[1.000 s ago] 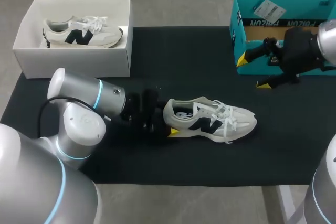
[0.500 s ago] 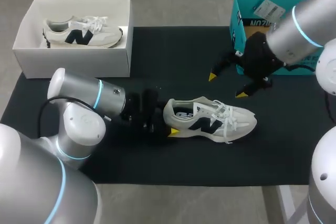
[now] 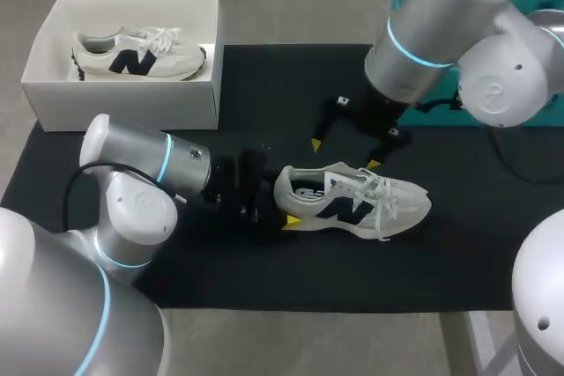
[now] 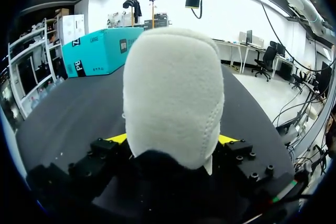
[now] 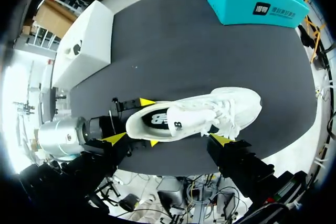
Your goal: Take the shoe out of the shoebox, open the shoe tongue, remove and reinsert the insole, then place the shoe into the shoebox
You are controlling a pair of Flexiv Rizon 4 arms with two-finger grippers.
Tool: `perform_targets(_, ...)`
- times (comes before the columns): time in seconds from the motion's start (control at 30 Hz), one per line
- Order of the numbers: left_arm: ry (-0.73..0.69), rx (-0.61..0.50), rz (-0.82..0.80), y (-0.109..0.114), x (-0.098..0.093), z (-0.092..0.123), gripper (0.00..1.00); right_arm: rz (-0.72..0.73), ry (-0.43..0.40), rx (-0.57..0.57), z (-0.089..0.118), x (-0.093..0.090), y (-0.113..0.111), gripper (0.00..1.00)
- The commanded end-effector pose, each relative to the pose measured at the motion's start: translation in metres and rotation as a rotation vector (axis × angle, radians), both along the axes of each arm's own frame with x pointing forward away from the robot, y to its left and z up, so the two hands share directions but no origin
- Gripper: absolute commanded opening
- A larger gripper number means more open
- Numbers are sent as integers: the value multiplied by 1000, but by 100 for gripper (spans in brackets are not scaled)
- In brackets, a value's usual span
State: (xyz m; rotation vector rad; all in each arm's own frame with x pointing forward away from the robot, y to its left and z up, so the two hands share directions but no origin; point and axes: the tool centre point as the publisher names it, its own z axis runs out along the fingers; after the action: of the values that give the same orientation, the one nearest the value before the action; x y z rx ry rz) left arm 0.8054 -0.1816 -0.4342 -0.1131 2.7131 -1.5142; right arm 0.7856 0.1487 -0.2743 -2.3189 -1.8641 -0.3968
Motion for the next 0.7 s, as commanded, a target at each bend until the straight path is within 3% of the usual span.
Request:
perform_targets(0.03, 0, 4, 2, -1, -2, -1, 0, -6, 71, -179, -24, 8, 14, 100)
perform_targets(0.23, 0, 4, 2, -1, -2, -1, 0, -14, 113, -209, -41, 2, 10, 100)
perform_targets(0.4, 0, 4, 2, -1, -2, -1, 0, -17, 100, -226, -53, -5, 2, 100)
perform_targets(0.7, 0, 4, 2, -1, -2, -1, 0, -19, 89, -237, -65, 0, -12, 100)
